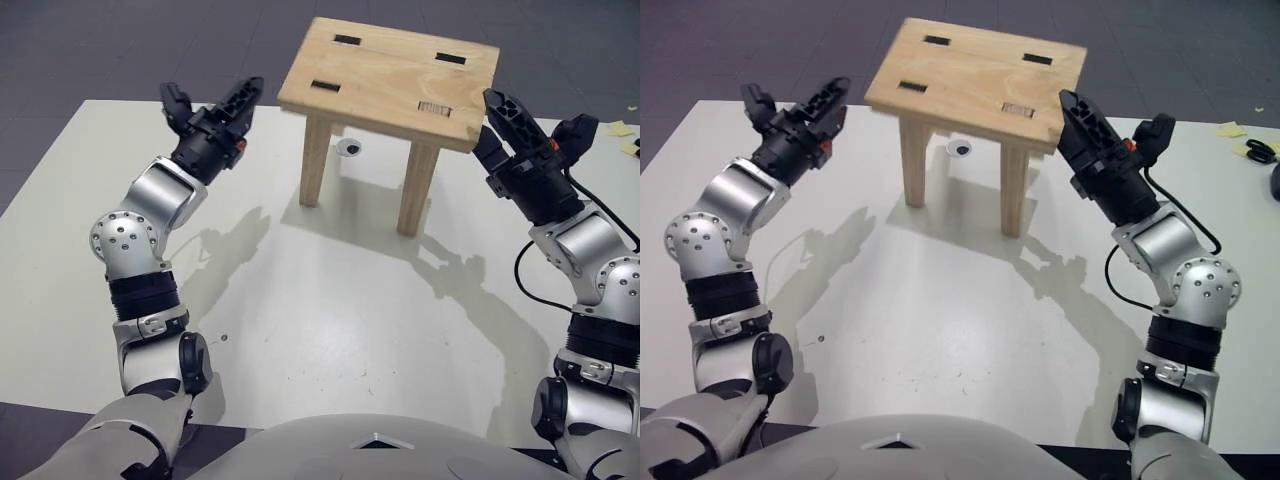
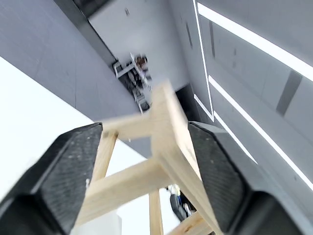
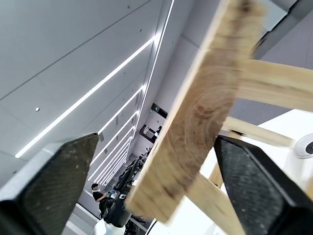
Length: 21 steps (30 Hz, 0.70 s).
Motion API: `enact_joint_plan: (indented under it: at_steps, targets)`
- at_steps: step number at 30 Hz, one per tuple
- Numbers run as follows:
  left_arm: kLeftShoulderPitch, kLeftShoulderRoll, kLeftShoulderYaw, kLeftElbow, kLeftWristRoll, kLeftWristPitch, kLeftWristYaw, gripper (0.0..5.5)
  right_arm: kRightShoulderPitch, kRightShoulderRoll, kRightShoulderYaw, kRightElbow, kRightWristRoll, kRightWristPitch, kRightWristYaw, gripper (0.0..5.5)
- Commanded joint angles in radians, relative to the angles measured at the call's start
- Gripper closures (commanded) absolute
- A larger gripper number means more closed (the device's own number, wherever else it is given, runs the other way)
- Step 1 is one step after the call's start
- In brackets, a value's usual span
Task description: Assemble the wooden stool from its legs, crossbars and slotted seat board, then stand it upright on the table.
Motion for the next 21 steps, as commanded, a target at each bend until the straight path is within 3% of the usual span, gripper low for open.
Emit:
enact_joint_plan:
  at_steps: [1, 3, 8, 13, 17, 21]
  targets:
    - [0.022, -0.065, 0.027, -0.06, 0.016, -0.079, 0.018, 1.44, -0.003, 0.04, -0.035, -0.027, -0.084, -0.077, -0.013, 0.46]
    - [0.035, -0.052, 0.012, -0.081, 0.14, -0.149, 0.008, 1.08, -0.006, 0.051, -0.044, -0.004, -0.22, -0.166, -0.029, 0.12]
    - [0.088, 0.01, -0.075, -0.143, 0.529, -0.338, -0.028, 0.18, 0.024, 0.071, -0.014, 0.039, -0.558, -0.356, -0.027, 0.1]
    - [0.15, -0.043, -0.16, -0.179, 0.793, -0.47, 0.005, 0.11, 0.025, 0.075, 0.088, 0.129, -0.963, -0.519, -0.123, 0.1]
    - [0.158, -0.068, -0.201, -0.16, 0.96, -0.538, 0.046, 0.11, 0.011, 0.081, 0.174, 0.124, -1.139, -0.587, -0.072, 0.1]
    - [0.176, -0.049, -0.276, -0.126, 1.196, -0.607, 0.087, 0.11, -0.031, 0.118, 0.189, 0.226, -1.303, -0.714, -0.125, 0.1]
